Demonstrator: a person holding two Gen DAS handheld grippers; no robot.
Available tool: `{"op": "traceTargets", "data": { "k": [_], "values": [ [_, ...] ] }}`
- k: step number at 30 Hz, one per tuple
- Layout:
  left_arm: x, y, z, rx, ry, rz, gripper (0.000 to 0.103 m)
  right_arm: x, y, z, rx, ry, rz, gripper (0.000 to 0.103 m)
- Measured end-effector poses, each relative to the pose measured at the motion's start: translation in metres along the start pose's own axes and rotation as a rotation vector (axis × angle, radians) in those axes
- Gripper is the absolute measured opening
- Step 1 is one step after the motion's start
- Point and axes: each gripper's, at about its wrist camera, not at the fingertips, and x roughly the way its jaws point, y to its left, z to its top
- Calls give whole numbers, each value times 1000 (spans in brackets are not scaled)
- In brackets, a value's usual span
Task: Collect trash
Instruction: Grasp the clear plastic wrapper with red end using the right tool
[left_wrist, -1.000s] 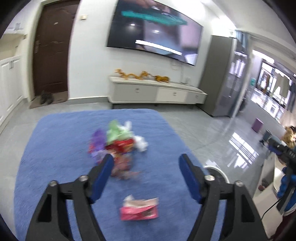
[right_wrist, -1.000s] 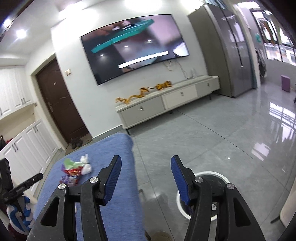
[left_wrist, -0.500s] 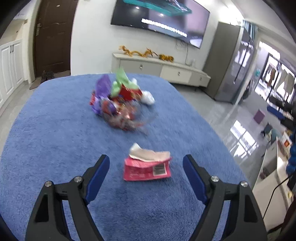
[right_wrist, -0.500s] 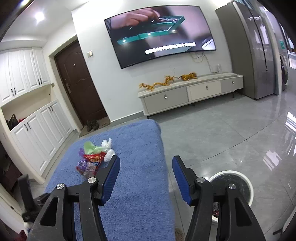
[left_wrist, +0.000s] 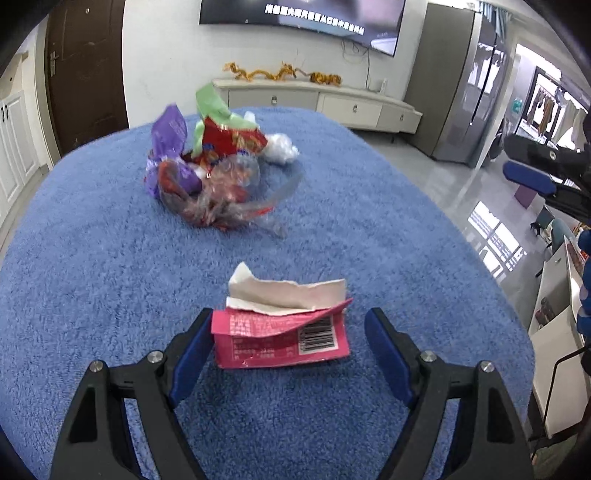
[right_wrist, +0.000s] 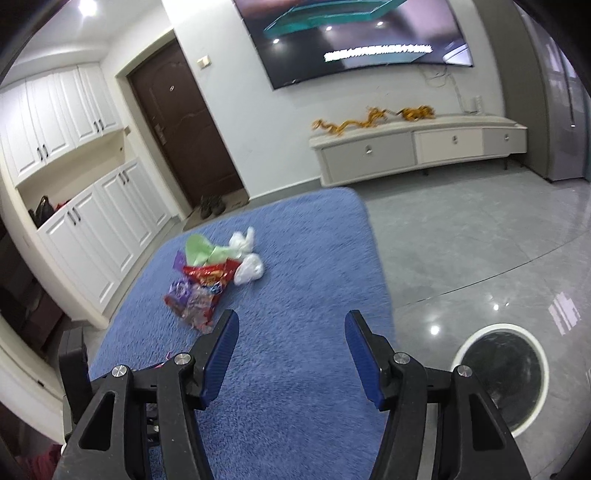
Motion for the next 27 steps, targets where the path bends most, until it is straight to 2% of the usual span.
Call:
{"op": "traceTargets", "data": {
  "k": [3,10,13,22,27],
  "values": [
    [6,3,0,-1,20,6,68,18,8,0,-13,32,24,57],
    [0,12,-3,-25,11,-22,68,64,35,0,-61,118,86,57],
    [-10,26,-6,-74,-7,-50,68,84,49,-2,-86,158,113,57],
    [-31,77,-10,-199,-75,-17,68,142,88,-6,-151,262,160,57],
    [-32,101,-13,-267,-99,-35,68,169,110,-9,-198,299,173,57]
  ]
}}
